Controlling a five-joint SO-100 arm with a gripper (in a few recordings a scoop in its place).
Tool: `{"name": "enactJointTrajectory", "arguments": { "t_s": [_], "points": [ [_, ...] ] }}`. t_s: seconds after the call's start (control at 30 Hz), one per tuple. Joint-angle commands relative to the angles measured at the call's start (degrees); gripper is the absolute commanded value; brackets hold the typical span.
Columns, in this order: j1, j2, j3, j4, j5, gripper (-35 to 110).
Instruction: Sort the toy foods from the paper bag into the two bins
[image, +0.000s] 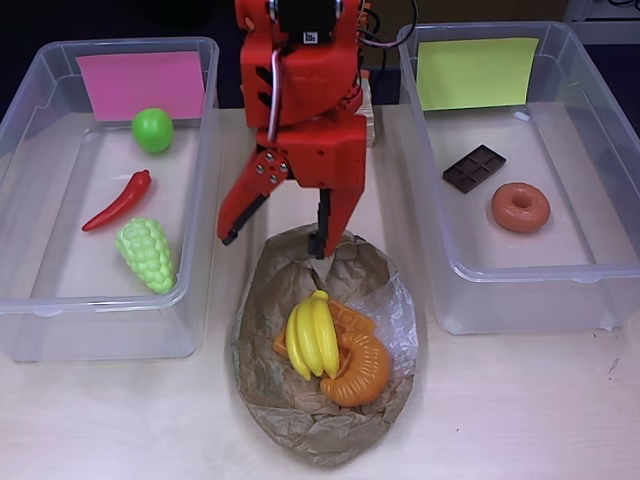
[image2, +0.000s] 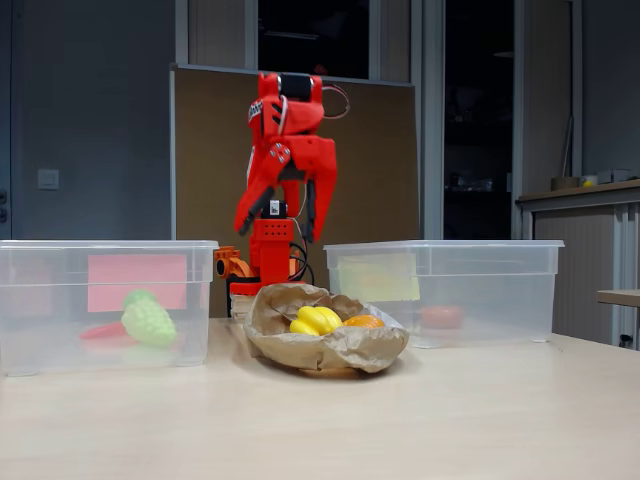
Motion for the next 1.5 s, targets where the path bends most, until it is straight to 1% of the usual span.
{"name": "enactJointTrajectory", "arguments": {
  "t_s": [0.0, 0.07, 0.23, 0.63, 0.93, 1.2, 1.23, 1.3, 1.33, 1.47],
  "points": [
    [-2.7, -3.3, -1.0, -3.3, -1.9, 41],
    [-3.5, -6.5, -1.1, -5.4, -2.7, 41],
    [-5.5, -12.7, -4.8, -6.5, -4.6, 41],
    [-7.1, -21.4, -8.3, -11.0, -6.4, 41],
    [-6.3, -24.3, -8.5, -12.5, -4.7, 37],
    [-5.3, -24.6, -9.0, -7.6, 1.0, 34],
    [-5.2, -24.6, -9.0, -7.3, 1.3, 30],
    [-4.9, -24.6, -9.1, -5.6, 3.4, 14],
    [-4.7, -24.6, -9.2, -5.0, 4.2, 11],
    [-4.4, -24.7, -10.1, -4.0, 4.1, 7]
  ]
}}
